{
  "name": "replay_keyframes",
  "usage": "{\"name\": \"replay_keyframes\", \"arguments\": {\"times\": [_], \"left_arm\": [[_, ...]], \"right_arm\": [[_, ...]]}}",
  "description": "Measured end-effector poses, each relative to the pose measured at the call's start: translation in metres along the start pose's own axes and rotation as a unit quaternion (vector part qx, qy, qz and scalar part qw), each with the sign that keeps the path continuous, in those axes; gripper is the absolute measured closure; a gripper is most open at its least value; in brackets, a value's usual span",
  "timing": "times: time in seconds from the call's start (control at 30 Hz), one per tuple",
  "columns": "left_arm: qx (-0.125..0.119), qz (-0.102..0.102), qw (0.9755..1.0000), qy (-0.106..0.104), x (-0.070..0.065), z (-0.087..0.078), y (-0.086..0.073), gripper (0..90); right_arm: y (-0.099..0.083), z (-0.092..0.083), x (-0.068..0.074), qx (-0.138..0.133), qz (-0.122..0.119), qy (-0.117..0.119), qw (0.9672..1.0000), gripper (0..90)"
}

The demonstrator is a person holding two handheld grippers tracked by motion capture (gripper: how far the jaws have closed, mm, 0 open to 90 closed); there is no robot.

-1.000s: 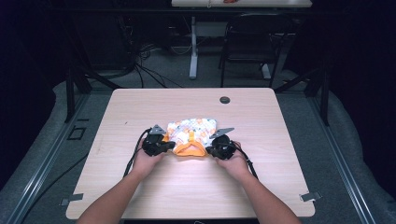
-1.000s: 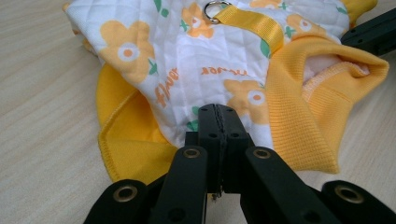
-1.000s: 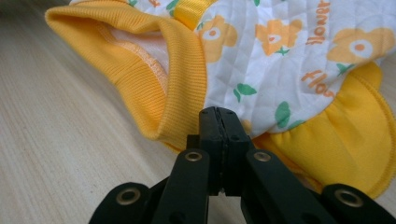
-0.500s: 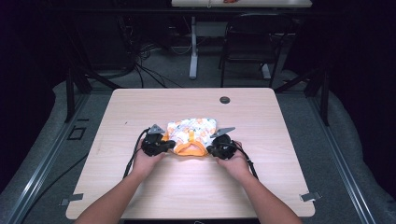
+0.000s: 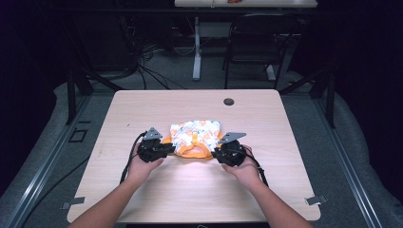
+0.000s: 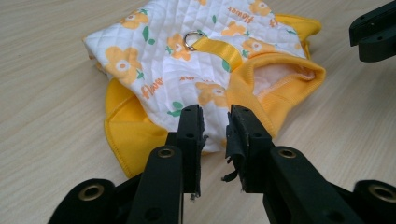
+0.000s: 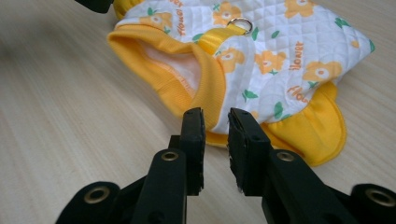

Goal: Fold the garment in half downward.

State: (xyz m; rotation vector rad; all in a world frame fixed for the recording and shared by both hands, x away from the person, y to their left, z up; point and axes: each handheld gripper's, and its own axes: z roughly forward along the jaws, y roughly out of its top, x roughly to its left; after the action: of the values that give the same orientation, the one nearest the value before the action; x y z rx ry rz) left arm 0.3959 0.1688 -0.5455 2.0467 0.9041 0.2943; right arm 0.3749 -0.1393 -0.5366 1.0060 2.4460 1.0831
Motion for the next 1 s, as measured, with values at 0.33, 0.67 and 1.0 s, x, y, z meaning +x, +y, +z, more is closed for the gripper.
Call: {"name": "replay_keyframes", "arguments": {"times": [0.33,0.67,1.0], "left_arm": [[-0.023,-0.008,0.9997,-0.004,-0.007,-0.027,-0.012,59.3],[-0.021,-0.024,0.9995,0.007,-0.006,-0.045,-0.041,57.3],[-0.011,-0.009,0.9998,0.016,-0.007,-0.048,-0.056,57.2]], "right_arm": [[-0.019,-0.023,0.013,-0.015,-0.009,-0.012,0.9998,65.1],[-0.045,-0.038,0.02,-0.005,-0.004,-0.02,0.9998,61.3],[-0.058,-0.036,0.021,-0.005,0.002,-0.022,0.9998,59.4]]}}
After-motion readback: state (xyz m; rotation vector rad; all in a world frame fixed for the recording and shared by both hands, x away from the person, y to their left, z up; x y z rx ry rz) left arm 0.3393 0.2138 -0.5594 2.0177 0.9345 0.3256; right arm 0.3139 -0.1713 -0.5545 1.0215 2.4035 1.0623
